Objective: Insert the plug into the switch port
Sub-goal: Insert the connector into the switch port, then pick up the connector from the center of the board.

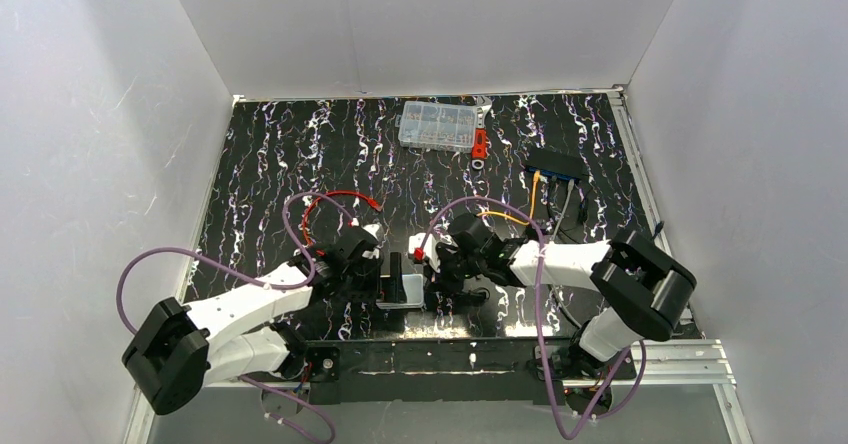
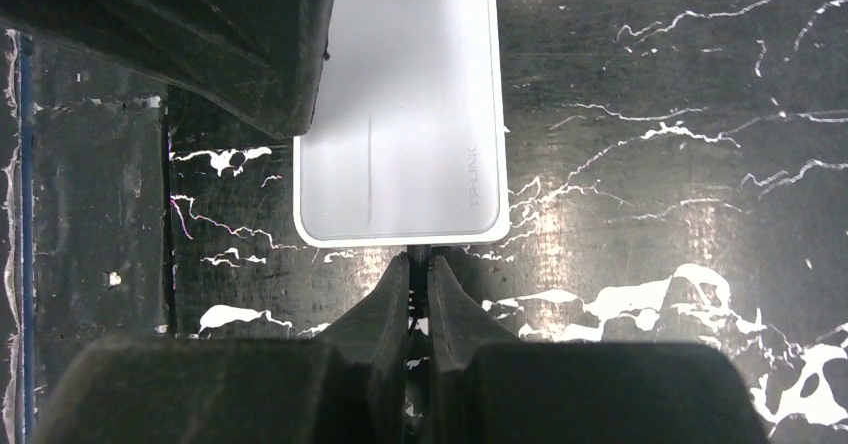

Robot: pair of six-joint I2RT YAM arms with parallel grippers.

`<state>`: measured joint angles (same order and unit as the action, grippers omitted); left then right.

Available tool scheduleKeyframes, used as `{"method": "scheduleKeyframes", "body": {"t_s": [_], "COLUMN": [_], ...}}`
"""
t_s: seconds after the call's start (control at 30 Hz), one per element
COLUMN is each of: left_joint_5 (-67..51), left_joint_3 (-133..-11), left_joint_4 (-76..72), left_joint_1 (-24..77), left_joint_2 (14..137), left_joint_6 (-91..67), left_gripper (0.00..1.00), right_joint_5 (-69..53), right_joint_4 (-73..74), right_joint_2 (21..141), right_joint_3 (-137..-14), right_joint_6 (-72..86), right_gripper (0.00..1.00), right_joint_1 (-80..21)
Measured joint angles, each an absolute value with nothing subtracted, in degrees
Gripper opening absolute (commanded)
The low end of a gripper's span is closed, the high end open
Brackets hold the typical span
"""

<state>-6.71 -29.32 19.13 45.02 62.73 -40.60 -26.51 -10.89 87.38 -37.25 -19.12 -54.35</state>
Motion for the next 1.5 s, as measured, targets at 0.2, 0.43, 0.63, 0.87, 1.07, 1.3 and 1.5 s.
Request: {"method": "scheduleKeyframes", "body": {"t_s": [0.2,0.43,0.63,0.87,1.07,1.3,1.5], "left_joint_5": [-3.84,-0.79,0.22,0.70,1.15,1.32,1.34], "left_joint_3": [-29.32,-29.93,-31.08,-31.94,-33.56,-34.39,-34.39], "left_joint_4": [22.01,24.88,25.51,26.06,26.78,27.25,27.53], "left_joint_1": [44.55,44.28,44.21,44.17,43.99,43.99,43.92], "left_joint_2": [58.13,53.98,53.27,53.25,53.27,53.12,52.71], "left_joint_6": [-41.13,-41.10,-40.87,-39.91,-38.87,-38.04,-37.89], "left_gripper": [0.98,0.98,0.98,0.98,0.98,0.98,0.98], "right_joint_5": [-27.13,-24.39,-17.89,-7.67,-1.43,0.73,0.73], "right_joint_4": [-6.98,-2.55,-0.61,4.81,10.06,14.87,15.33], "right_joint_2": [89.07,84.37,73.69,64.06,58.95,62.93,66.64], "right_joint_3": [-39.43,-39.59,-39.53,-36.98,-36.02,-37.32,-37.28], "right_joint_6": [-21.75,-22.46,-19.29,-10.79,-1.43,9.97,15.91], "right_gripper": [0.30,0.38,0.40,0.50,0.50,0.50,0.50], "right_joint_1": [-54.35,-54.35,-54.35,-54.82,-56.27,-56.27,-56.27]}}
